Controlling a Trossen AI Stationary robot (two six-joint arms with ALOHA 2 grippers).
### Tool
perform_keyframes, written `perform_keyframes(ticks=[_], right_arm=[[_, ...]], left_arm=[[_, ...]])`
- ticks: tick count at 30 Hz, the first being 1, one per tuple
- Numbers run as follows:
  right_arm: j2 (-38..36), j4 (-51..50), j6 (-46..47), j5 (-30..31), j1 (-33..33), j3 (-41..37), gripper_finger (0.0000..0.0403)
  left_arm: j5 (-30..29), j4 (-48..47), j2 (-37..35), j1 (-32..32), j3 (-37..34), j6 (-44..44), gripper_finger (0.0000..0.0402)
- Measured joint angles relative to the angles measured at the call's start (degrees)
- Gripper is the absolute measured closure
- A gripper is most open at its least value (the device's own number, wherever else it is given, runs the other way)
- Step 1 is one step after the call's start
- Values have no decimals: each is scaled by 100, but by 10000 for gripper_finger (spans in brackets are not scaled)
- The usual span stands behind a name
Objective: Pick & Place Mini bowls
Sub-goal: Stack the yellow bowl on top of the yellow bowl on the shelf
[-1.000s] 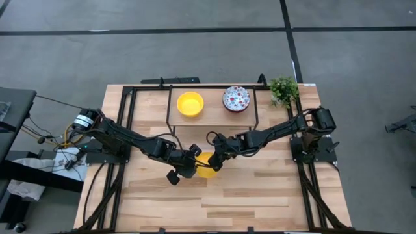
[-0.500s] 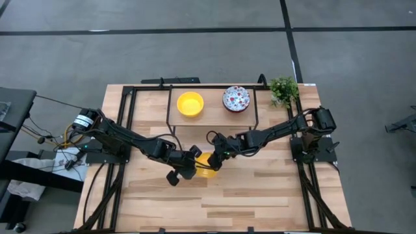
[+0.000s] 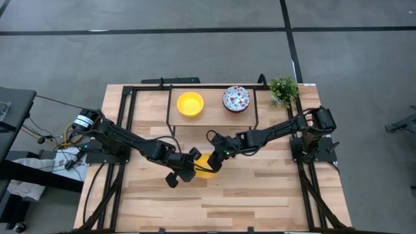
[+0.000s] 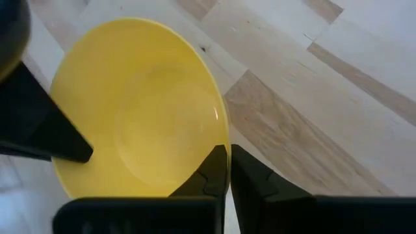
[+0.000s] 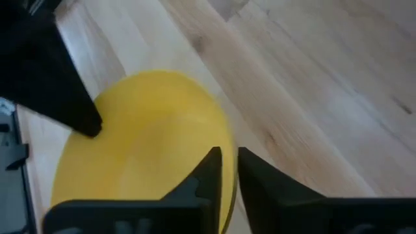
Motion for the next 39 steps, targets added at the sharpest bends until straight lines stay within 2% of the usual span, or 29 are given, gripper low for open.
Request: perform_keyframes(ticks=[8,15,21,31,39], right_arm=[[-10,-19,-219,-273,-4,0,281],[-357,-168,-507,-644,42,-9,245],[-816,-390,-660,-627,142,-7,248],[-1279,-1347,-761,-466,596,-7,279],[-1445,-1913,-324,-108,978,-7,306]], left_arm=[[-50,-6,0,-25,0,-20,392],[-86,10,0,-145,0,-25,392],[-109,-92,0,-211,0,-138,393],[-256,-324,-15,-378,0,-422,392],[-396,-333,-17,-642,0,-540,392]])
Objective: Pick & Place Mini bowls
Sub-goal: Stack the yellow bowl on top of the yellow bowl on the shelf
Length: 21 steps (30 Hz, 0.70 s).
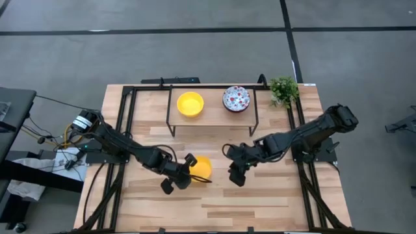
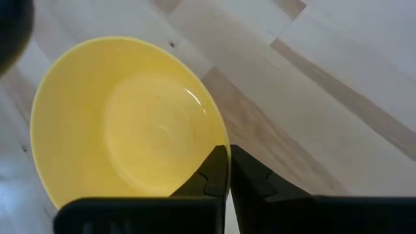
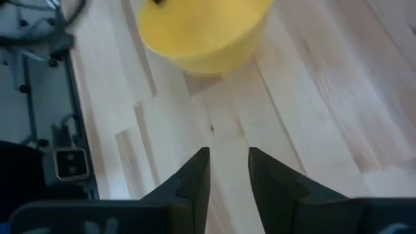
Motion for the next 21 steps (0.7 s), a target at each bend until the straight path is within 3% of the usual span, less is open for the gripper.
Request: perform_keyframes(ticks=[5,10,21], right_arm=[[41,-227,350,311,272,-2,332],[42,-427,666,836,599,-4,393],[208,-417,1414,1994,1117,-4,401]], left_arm=[[-114,-42,-54,-120,0,-4,393],[-221,-70,-426,-129,0,-158,391],[-1563,-151,-1871,-52,0,-431,391]])
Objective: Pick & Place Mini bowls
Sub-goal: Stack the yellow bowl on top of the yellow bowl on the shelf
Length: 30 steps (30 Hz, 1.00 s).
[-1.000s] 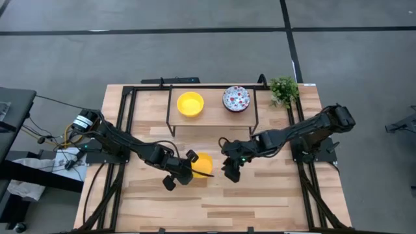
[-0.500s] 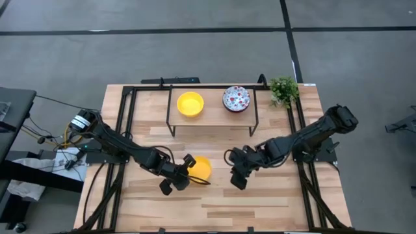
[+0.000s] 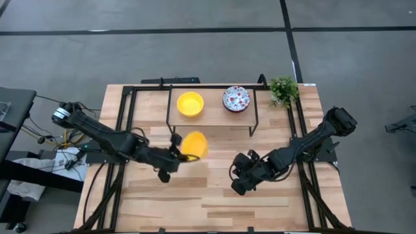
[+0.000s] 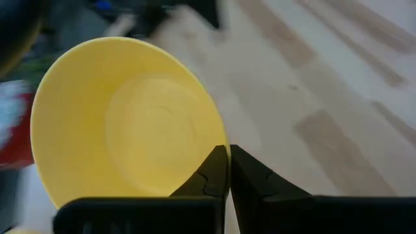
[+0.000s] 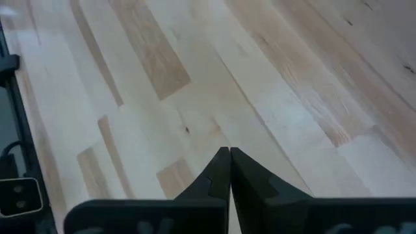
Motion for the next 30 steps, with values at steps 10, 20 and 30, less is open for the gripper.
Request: perform_keyframes(ticks=[10,20,30], right_arm=[[627,650,107,121,0,2,402],[1186,1076,247,17,-223,0,402],[1246,1025,-98,-46,-497,0,402]], left_arm=[[-2021,-355,-802,337,87,-671,393],[-547,-2391,-210,1695,1499,-1124,394],[-290,-3132,582,2896,2651,-15,393]])
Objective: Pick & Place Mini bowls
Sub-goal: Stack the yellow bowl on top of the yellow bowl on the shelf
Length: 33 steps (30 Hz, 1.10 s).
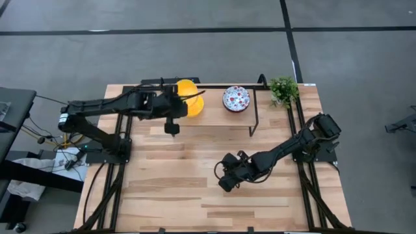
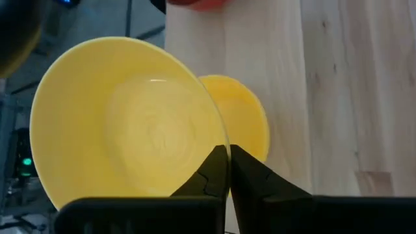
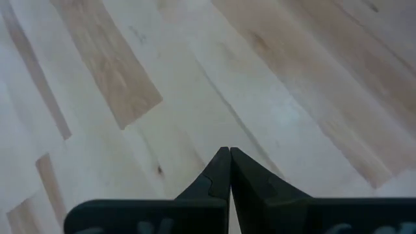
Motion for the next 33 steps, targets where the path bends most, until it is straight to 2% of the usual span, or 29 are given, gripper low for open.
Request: perform_keyframes(ticks=[5,13,19,33], right_arm=[[1,-39,-108,-2,-128,0,403],[0,-37,-264,-7,-169,0,403],[0,-37,-310,-9,-216,0,403],[-5,4,-361,-9,-216,0,403]], left_arm=[[507,-348,331,353,153,90,393],[649,-402,402,400,155,384,392],[1356,-402,402,375,155,626,392],[1196,-398,402,611,155,1149,392]])
